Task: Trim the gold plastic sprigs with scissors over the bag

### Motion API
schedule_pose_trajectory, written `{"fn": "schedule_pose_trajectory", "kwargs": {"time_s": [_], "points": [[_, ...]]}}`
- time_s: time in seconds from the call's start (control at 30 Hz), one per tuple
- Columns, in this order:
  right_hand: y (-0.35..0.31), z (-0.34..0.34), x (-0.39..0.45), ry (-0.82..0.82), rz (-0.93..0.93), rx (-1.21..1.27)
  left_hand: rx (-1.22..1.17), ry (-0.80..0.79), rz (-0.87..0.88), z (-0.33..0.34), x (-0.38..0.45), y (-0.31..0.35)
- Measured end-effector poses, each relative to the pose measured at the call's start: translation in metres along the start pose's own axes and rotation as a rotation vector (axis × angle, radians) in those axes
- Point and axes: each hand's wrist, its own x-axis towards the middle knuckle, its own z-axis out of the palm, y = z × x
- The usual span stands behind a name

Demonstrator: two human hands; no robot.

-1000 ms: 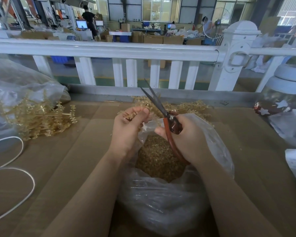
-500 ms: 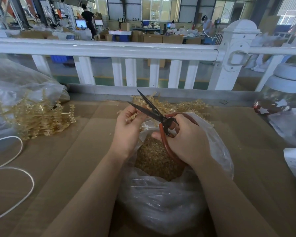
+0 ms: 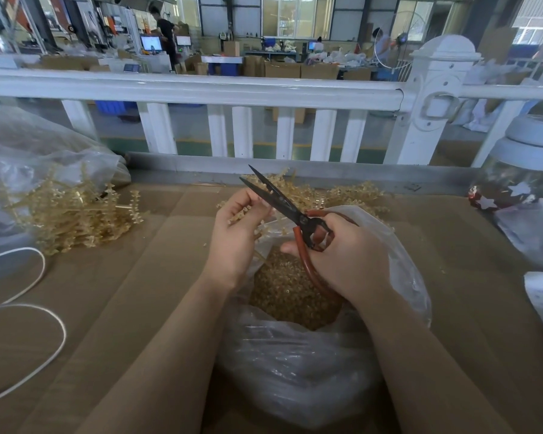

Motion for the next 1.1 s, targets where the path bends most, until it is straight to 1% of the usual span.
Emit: {"fn": "schedule_pose_trajectory", "kwargs": {"time_s": [0.17, 0.33, 0.43, 0.53, 0.67, 0.9, 1.1], "points": [[-0.0022, -0.0033, -0.0008, 0.033, -0.020, -0.012, -0.078, -0.043, -0.058, 0.0021, -0.0007, 0.0018], [-0.0011, -0.0033, -0.0013, 0.024, -0.034, 0.001, -0.133, -0.050, -0.114, 0.0021, -0.0010, 0.0020], [-0.0001, -0.0022, -0.0004, 0.020, -0.031, 0.016, -0.073, -0.048, -0.095, -0.0001, -0.0011, 0.0019], [0.0023, -0.0001, 0.0004, 0.033, -0.039, 0.049, -0.009, -0.042, -0.032, 0.0004, -0.0022, 0.0015], [0.0049, 0.0006, 0.0016, 0.013, -0.034, 0.077, 0.023, -0.012, 0.019, 0.0031, -0.0025, 0.0030], [0.0029, -0.0029, 0.0010, 0.044, -0.065, 0.054, 0.063, -0.024, 0.020, 0.0012, -0.0013, 0.0008], [0.0048, -0.0030, 0.0027, -0.023, -0.063, 0.019, 0.042, -0.037, -0.014, 0.0001, 0.0006, 0.0011]]}}
